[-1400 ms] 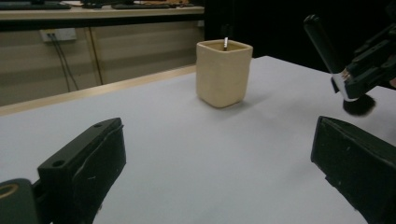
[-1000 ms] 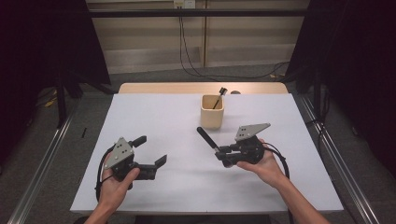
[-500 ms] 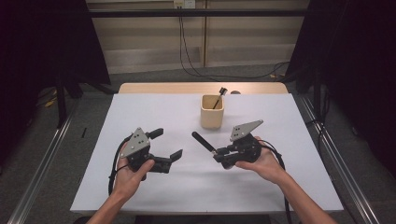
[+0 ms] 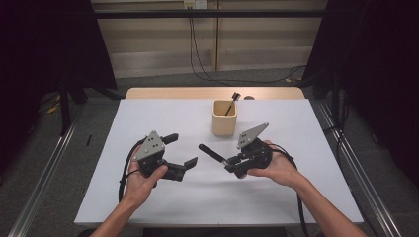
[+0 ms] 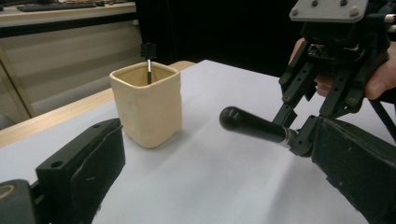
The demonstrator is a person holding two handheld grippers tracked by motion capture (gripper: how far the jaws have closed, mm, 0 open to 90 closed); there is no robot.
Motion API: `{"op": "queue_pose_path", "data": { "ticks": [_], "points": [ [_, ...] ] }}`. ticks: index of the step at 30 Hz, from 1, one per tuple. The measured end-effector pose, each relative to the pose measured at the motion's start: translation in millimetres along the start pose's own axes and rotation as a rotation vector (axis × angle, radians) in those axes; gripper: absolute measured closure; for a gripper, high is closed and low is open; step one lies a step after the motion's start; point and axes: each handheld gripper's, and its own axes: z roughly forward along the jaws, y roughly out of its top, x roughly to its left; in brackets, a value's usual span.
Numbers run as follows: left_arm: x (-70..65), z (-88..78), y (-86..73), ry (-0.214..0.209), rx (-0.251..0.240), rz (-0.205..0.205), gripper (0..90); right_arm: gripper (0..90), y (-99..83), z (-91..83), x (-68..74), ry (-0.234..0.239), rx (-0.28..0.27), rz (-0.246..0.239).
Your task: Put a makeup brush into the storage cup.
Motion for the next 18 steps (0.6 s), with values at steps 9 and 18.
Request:
{"op": "queue_pose_path", "data": {
  "ticks": [9,18],
  "points": [
    [1.7,2.2,2.6,-0.039,0.036,0.002,2.6,71.7,7.4,3.7,-1.4,0.028,0.088,-0.037],
    [1.4,10.4,6.0,-0.070,0.142,0.048,2.6,71.7,12.3,4.4,-3.0,0.037,0.145,-0.062]
  ]
}}
